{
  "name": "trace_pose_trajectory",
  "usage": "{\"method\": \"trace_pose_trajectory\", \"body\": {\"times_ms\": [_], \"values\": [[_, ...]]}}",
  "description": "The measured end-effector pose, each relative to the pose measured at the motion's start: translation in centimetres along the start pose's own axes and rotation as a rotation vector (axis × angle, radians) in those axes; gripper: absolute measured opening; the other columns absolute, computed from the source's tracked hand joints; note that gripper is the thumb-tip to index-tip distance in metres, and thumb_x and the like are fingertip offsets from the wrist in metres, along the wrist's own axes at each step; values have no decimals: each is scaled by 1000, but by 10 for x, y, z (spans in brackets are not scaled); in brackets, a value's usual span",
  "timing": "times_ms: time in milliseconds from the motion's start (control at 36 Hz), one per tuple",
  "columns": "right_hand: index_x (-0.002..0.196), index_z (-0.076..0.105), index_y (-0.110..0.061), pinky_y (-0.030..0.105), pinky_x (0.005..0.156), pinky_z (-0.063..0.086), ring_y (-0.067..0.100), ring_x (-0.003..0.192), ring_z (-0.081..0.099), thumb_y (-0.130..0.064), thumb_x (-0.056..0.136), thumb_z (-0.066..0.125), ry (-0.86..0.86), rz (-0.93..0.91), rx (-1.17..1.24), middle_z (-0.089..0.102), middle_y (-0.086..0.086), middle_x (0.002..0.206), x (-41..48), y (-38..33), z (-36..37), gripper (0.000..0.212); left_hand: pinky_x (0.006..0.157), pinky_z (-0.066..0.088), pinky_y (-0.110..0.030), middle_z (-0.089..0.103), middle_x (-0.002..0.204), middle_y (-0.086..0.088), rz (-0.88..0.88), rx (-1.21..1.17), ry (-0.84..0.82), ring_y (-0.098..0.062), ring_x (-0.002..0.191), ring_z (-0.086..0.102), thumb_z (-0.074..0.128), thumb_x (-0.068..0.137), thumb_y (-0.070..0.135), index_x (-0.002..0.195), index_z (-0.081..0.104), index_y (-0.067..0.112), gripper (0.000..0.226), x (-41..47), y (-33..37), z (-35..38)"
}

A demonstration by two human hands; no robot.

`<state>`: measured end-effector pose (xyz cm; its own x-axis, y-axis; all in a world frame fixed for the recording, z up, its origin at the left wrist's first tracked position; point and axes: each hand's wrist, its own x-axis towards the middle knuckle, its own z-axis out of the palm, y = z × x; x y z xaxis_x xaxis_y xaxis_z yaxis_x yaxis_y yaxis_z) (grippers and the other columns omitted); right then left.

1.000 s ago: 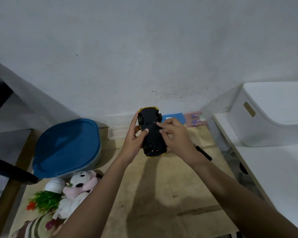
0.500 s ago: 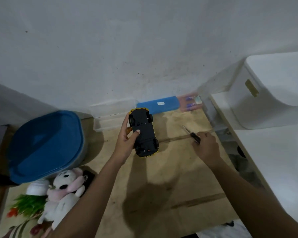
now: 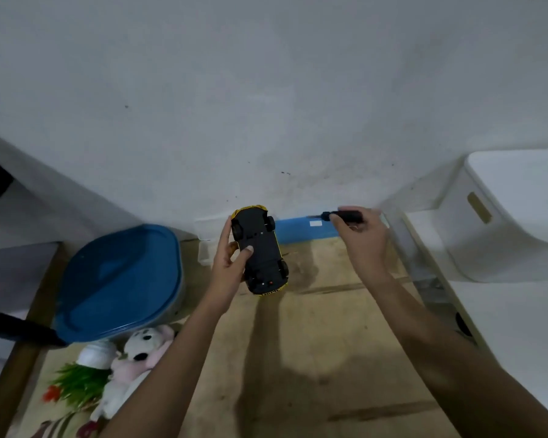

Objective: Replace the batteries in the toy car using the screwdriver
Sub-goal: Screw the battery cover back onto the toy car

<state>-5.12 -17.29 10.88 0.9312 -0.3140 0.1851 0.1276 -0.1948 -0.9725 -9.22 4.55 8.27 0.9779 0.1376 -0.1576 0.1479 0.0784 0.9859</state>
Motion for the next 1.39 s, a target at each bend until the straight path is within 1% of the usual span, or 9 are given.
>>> {"method": "trace_pose_trajectory", "body": {"times_ms": [83, 139, 222, 361, 500, 722, 861, 1111, 1389], "values": [[78, 61, -29, 15, 59, 51, 13, 69, 63, -12, 82, 69, -37, -63, 149, 63, 21, 96, 1, -39, 23, 19, 71, 58, -31, 53, 123, -5, 53, -10, 16, -16, 103, 59, 47, 96, 9, 137, 26, 50, 61, 0, 19, -6], [80, 58, -26, 16, 55, 49, 13, 64, 61, -13, 87, 64, -69, -121, 225, 62, 19, 89, -1, -59, 36, 16, 75, 58, -34, 52, 125, -5, 81, -17, 24, -19, 106, 59, 48, 96, 11, 138, 26, 49, 61, 1, 27, -9], [83, 54, -23, 19, 54, 50, 11, 60, 60, -11, 91, 58, -142, -238, 258, 60, 5, 77, -12, -83, 52, 14, 78, 57, -38, 54, 124, -2, 133, -50, 39, -18, 105, 61, 49, 96, 13, 139, 28, 51, 61, -2, 40, -17], [87, 54, -13, 17, 54, 51, 10, 65, 62, -10, 90, 57, -202, -361, 200, 60, 2, 78, -24, -96, 70, 6, 75, 57, -30, 53, 127, -3, 176, -36, 42, -14, 106, 61, 50, 96, 15, 136, 27, 54, 60, -2, 53, -27], [90, 54, -7, 17, 57, 52, 13, 68, 63, -9, 90, 57, -241, -404, 176, 61, 9, 82, -32, -99, 79, 4, 67, 56, -22, 52, 127, -6, 193, -26, 54, -12, 101, 61, 49, 96, 12, 140, 23, 48, 62, -4, 60, -35], [93, 54, -8, 19, 60, 53, 27, 73, 63, -13, 90, 56, -247, -439, 174, 59, 14, 87, -40, -99, 83, 7, 69, 58, -26, 53, 127, -7, 186, -23, 53, -14, 101, 63, 50, 96, 14, 143, 22, 46, 63, -8, 58, -38], [94, 55, -7, 18, 60, 53, 27, 75, 63, -17, 89, 55, -237, -448, 166, 60, 15, 87, -40, -98, 86, 12, 67, 57, -25, 55, 125, -9, 173, -19, 49, -11, 96, 65, 50, 96, 14, 141, 24, 47, 62, -9, 58, -38], [93, 54, -9, 21, 58, 54, 28, 73, 63, -17, 89, 56, -209, -480, 156, 59, 11, 86, -39, -100, 87, 8, 60, 56, -23, 56, 121, -16, 135, -16, 71, -20, 96, 64, 53, 94, 17, 143, 27, 43, 61, -5, 63, -37], [95, 54, -7, 23, 60, 55, 26, 76, 63, -18, 89, 55, -220, -484, 124, 59, 11, 88, -39, -96, 89, 12, 58, 56, -24, 58, 119, -15, 118, -12, 92, -20, 93, 65, 53, 94, 17, 145, 26, 38, 61, -4, 65, -38]]}}
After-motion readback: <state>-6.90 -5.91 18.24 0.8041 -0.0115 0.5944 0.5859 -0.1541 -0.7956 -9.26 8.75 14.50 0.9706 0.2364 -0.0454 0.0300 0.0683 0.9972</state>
